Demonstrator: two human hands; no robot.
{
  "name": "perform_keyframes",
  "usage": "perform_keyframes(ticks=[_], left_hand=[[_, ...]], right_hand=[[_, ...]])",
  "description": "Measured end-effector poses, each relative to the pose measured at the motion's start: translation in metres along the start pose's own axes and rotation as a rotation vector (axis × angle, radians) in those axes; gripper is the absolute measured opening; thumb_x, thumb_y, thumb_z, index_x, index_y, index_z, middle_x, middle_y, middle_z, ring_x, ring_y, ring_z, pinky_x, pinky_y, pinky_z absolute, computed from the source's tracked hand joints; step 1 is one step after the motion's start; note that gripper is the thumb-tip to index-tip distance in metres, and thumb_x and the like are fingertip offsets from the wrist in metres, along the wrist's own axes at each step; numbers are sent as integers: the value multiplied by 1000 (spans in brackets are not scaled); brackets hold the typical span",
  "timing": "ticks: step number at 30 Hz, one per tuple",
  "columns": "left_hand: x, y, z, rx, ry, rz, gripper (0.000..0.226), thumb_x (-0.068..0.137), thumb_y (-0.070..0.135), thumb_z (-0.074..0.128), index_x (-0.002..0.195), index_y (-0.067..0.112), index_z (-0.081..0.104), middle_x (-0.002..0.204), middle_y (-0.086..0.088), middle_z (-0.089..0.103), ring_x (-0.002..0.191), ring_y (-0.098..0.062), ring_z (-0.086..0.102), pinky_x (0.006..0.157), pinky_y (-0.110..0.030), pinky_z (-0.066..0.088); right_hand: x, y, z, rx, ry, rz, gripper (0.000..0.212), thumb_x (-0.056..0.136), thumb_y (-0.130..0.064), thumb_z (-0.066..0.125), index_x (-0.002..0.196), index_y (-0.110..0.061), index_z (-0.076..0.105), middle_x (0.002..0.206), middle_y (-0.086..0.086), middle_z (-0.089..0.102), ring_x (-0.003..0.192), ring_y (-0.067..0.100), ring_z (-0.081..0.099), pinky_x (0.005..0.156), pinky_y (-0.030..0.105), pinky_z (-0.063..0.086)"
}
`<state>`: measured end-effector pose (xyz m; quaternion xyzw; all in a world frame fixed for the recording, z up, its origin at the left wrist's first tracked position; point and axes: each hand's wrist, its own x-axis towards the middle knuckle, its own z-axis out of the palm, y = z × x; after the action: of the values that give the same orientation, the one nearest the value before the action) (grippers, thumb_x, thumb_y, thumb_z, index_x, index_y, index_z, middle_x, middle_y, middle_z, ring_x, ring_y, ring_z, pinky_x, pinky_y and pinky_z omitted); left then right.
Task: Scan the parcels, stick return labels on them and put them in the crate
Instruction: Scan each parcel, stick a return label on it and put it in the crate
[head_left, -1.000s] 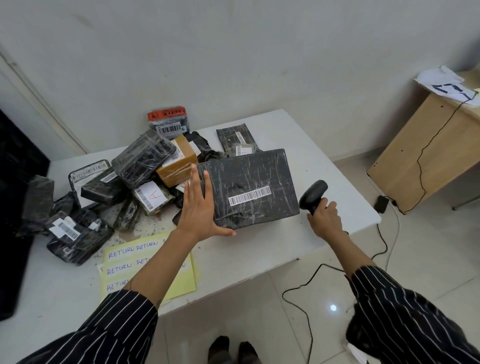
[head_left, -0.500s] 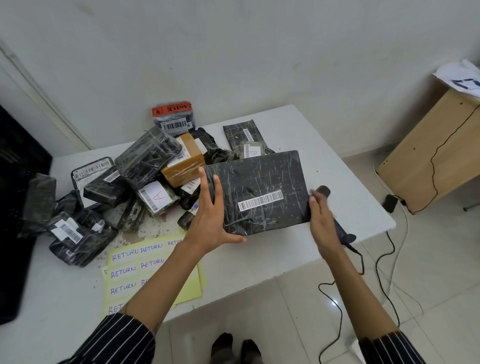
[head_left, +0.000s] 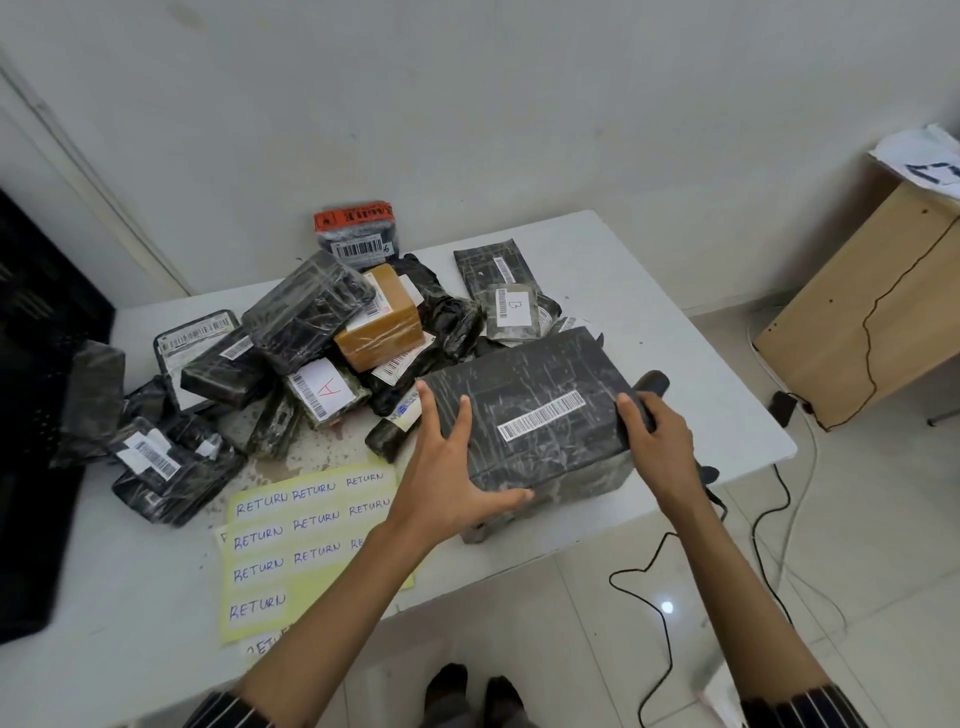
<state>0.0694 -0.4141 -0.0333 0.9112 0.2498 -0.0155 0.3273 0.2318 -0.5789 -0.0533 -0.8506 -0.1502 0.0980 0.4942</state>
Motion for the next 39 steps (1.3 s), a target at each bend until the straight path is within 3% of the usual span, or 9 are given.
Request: perform_keyframes(ticks=[3,7,11,16,22,28,32,37,39], left_hand=[[10,-7,2,-15,23,11,123,63,67,70,151,24,-5,143,-2,-47,145,-23,-10,115,-37,19],[7,-18,-9,-112,31,39,117,58,71,65,151,32,4,151,7,-34,146,-18,-5,114,-42,20],[-21,-50,-17,-244,178,27,90,75,58,61,149,35,15,156,16,-10,135,4,10,105,-27,23],[-65,-139,5,-157,182,-198,59,89,41,57,141,26,34,155,7,17,141,-13,21,113,-36,26],[-106,-213,35,154,-13,-274,72,91,46,51,149,18,19,154,1,-13,144,-13,-10,114,-39,-10],[-101,-212,42,374,18,-297,60,70,55,64,103,5,66,113,-24,62,104,-36,63,102,-47,21],[-84,-202,41,382,88,-176,65,58,42,86,108,6,65,128,-26,54,115,-40,56,101,-54,36],[-59,-193,39,410,-85,-43,83,89,53,51,151,25,3,154,-5,-22,144,-24,-15,117,-48,-8],[-54,-194,42,462,-162,-80,86,89,60,43,149,27,-8,153,-4,-28,144,-21,-20,114,-47,-13]], right_hand=[[10,4,9,-48,-42,8,24,99,-32,44,97,-11,56,79,2,61,75,18,56,57,11,40],[5,2,22,-314,155,-119,38,95,-30,52,125,-7,51,121,14,55,112,29,50,95,44,40],[-47,-25,44,-238,321,-474,26,93,-21,52,112,-4,57,116,13,55,111,24,48,96,37,39],[-122,-29,106,-152,-172,-817,16,88,-8,47,86,-1,61,84,8,58,82,18,50,71,24,41],[-131,24,200,-386,-471,-629,24,82,-12,46,97,-4,63,94,7,61,87,17,51,72,29,47],[-114,28,225,-505,-384,-587,20,65,-5,66,85,-4,62,90,10,60,82,21,49,63,32,49],[-112,27,228,-482,-401,-545,20,69,2,69,87,-1,62,93,14,59,83,32,58,66,37,48],[-112,25,232,-457,-403,-474,16,75,3,67,89,2,59,101,17,53,94,33,54,77,41,46],[-111,25,234,-448,-411,-439,13,79,1,65,90,1,58,105,16,50,98,31,50,82,39,43]])
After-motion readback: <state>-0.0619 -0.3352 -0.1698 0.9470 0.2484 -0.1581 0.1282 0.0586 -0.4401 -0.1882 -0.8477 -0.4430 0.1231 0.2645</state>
